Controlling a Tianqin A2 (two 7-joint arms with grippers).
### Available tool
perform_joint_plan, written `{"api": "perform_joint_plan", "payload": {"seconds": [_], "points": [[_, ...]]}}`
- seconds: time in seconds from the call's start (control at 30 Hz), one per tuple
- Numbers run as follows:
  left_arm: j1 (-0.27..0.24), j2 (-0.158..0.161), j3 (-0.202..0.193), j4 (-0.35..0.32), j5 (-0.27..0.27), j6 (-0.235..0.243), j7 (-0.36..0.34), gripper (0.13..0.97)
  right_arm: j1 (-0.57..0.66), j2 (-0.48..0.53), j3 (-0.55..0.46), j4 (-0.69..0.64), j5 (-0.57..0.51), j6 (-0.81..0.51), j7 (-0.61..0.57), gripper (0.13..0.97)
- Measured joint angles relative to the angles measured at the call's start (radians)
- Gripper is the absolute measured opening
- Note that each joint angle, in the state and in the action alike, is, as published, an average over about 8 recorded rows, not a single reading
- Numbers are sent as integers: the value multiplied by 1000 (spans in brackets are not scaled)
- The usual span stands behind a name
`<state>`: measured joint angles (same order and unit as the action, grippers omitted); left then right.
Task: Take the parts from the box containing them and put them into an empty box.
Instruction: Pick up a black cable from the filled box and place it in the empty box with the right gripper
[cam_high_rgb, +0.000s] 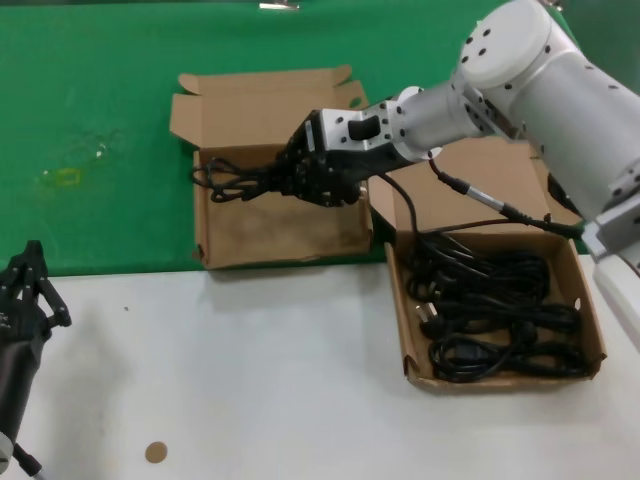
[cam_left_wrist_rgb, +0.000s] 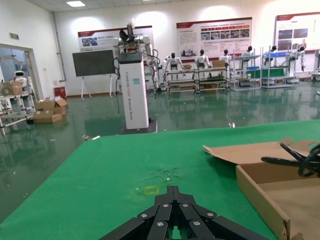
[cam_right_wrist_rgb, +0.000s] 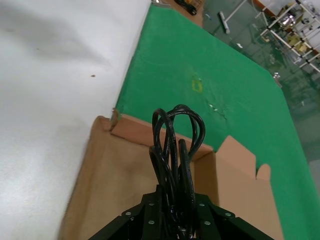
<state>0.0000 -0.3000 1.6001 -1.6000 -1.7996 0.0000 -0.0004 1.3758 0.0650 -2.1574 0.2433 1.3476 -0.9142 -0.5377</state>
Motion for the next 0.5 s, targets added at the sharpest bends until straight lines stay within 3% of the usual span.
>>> {"api": "perform_joint_plan", "payload": {"seconds": [0.23,0.5], "points": [[0,0,0,0,0,0,0,144,32,-29,24,-93,15,30,-62,243],[0,0,0,0,0,0,0,144,48,-38,40,-136,20,43,-93,330]]}}
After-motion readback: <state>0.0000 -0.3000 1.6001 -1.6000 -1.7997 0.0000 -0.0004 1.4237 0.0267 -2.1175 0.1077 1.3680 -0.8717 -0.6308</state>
